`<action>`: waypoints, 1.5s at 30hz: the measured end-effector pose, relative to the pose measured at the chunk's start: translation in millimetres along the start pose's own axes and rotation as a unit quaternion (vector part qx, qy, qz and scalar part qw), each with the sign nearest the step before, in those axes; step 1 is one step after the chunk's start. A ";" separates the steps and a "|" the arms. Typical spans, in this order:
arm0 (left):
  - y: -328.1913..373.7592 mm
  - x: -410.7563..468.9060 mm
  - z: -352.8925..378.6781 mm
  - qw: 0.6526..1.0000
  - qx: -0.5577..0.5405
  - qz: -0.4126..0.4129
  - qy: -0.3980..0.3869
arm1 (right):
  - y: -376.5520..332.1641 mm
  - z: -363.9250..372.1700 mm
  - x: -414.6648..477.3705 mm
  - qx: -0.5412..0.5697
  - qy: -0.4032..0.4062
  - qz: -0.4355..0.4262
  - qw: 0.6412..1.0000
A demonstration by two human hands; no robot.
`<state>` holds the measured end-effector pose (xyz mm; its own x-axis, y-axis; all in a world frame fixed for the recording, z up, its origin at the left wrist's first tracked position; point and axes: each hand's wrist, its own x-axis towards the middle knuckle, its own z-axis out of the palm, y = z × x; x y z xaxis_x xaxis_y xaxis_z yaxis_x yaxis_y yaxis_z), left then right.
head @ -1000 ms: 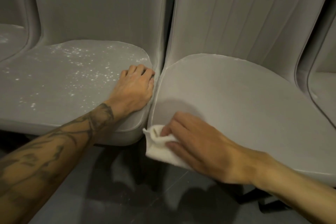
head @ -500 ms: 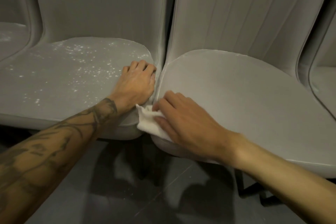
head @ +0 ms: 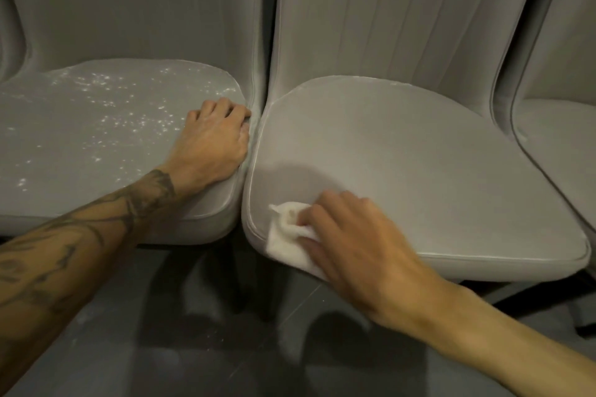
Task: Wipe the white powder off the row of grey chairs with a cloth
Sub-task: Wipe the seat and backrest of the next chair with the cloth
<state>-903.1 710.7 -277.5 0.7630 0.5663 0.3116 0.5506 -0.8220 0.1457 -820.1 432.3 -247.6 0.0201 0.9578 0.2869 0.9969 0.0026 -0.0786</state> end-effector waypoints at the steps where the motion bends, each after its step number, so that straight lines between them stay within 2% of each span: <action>1: 0.7 0.8 -0.2 1.000 -0.001 -0.001 -0.003 | -8.0 8.4 11.5 -0.016 0.007 -0.013 1.000; 5: 1.3 2.5 0.6 1.000 -0.002 -0.010 -0.008 | -1.3 5.5 0.7 -0.031 -0.015 -0.013 0.999; 8: -0.3 1.8 -0.1 1.000 -0.002 -0.011 -0.007 | 26.5 -16.2 -41.2 -0.026 -0.030 0.042 0.998; 11: 0.3 1.2 -1.7 1.000 0.000 -0.012 -0.011 | 26.2 -14.3 -43.3 -0.049 -0.005 0.082 0.995; 14: 2.2 0.8 -1.8 1.000 -0.001 -0.015 -0.011 | -6.7 5.0 1.5 -0.028 0.027 0.045 0.998; 19: 4.1 1.3 -3.7 1.000 -0.001 -0.023 -0.020 | -3.2 5.0 0.0 -0.046 -0.012 0.007 0.999; 23: 5.0 0.5 -6.9 0.999 0.000 -0.027 -0.023 | 0.2 2.1 -3.6 -0.060 0.004 0.037 0.998; 27: 8.1 -0.9 -8.5 0.999 -0.003 -0.023 -0.023 | -23.4 17.0 22.3 -0.038 -0.003 0.016 0.999; 32: 15.6 -6.4 -20.2 0.999 -0.028 -0.019 -0.011 | 6.0 1.7 -15.6 -0.070 0.009 0.030 0.997; 35: 30.6 -20.5 -23.7 0.999 -0.049 -0.001 0.008 | -1.3 5.1 -2.6 -0.089 0.022 0.048 0.995; 38: 41.5 -37.5 -9.9 0.998 -0.035 0.031 0.031 | -18.4 17.7 16.4 -0.071 0.025 0.038 0.996; 42: 41.3 -44.6 -3.4 0.998 -0.005 0.040 0.058 | 11.5 4.7 -21.6 -0.065 0.019 0.011 0.998; 45: 43.5 -46.7 -4.2 0.996 0.023 0.055 0.073 | 22.9 -5.4 -39.6 -0.053 0.033 0.054 0.997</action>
<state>-916.2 648.2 -281.7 0.7643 0.4554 0.4565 0.4838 -0.8731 0.0609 -797.7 392.9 -255.6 0.1287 0.9300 0.3444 0.9911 -0.1328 -0.0118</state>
